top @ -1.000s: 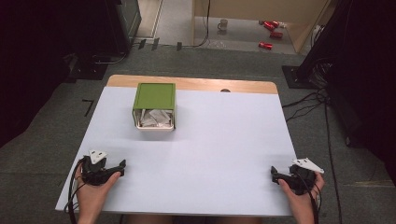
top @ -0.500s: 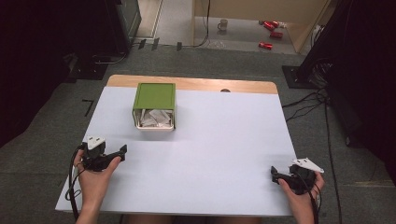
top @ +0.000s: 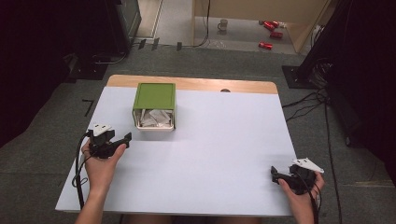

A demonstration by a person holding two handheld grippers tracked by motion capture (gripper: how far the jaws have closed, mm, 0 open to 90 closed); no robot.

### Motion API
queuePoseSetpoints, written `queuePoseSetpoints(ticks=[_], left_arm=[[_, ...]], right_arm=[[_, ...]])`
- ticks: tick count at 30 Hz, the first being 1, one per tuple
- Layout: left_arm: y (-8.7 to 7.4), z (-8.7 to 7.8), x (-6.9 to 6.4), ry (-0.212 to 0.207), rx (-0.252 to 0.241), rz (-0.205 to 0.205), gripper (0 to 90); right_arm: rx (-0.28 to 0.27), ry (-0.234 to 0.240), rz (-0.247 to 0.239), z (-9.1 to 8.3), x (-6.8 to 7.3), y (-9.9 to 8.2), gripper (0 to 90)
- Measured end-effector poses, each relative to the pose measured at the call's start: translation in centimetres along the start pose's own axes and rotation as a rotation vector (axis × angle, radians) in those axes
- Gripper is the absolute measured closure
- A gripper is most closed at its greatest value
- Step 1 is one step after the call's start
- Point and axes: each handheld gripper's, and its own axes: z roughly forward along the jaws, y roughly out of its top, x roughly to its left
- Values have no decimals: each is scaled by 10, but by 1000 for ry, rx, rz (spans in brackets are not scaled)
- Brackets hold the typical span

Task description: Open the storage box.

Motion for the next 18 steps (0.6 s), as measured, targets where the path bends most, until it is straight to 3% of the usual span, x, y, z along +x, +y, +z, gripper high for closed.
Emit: queuePoseSetpoints(ticks=[6, 18], left_arm=[[9, 9, -7, -3, 3, 5, 418], [23, 36, -23, 43, 27, 25, 516]], right_arm=[[-1, 1, -1, 0, 0, 0, 0], [-1, 1, 0, 0, 0, 0, 0]])
